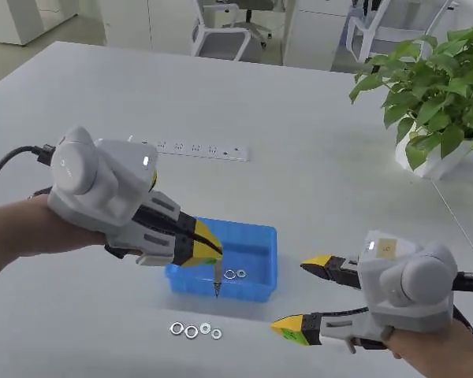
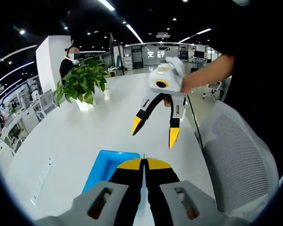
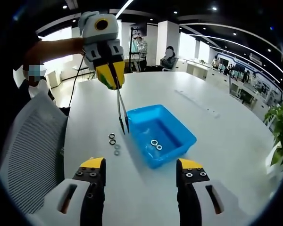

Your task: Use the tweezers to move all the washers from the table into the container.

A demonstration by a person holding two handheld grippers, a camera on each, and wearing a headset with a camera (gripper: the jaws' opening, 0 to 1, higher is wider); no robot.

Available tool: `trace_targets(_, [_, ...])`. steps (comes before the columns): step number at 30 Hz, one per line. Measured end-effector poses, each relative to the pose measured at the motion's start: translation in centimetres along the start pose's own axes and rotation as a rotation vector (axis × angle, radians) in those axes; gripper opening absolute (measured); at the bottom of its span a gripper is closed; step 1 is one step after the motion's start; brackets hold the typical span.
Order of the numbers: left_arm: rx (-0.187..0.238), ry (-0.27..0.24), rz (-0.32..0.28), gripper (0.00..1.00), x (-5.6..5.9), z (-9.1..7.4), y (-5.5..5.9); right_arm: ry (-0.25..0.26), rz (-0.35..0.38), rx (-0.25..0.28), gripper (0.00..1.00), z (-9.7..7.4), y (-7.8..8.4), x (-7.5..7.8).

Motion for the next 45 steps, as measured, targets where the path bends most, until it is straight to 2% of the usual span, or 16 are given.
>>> trace_targets(9, [0.023,0.016,0.001,0.05,0.6,0.6,0.7,-0.013,-0.003,-0.007,0.62,0.1,0.4,-0.6])
trace_targets(22, [0.013,0.059,-0.015,0.05,1.6,2.1,2.0,-0.015,-0.005,-0.029,0.62,0.0,1.1,-0.9])
trace_targets(33, [0.000,0.076,-0.028,0.05,1.7,2.8,3.0,-0.019,-0.004,-0.046,0.61,-0.1,1.7,-1.1])
trace_targets(39, [0.011,0.079,-0.040,0.05,1.7,3.1,3.3,-0.023,-0.002,-0.049,0.61,-0.1,1.8,-1.2])
trace_targets(44, [-0.011,0.087,-0.039,0.05,1.9,3.5,3.8,-0.022,0.000,-0.051,0.61,-0.1,2.0,-1.3])
trace_targets(45, [0.001,0.083,-0.040,0.05,1.9,3.5,3.7,-0.024,0.001,-0.053,0.61,-0.1,2.1,-1.4])
Point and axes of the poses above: the centre of the closed fingertips' face, and the gripper's own axes: z roughly forward along the fingers, x roughly to its right, y roughly out of its underside, the point moved 6 cm from there along -z, roughly backward along the fingers, and after that the axes turned 15 degrees about y, right-handed, at the moved point
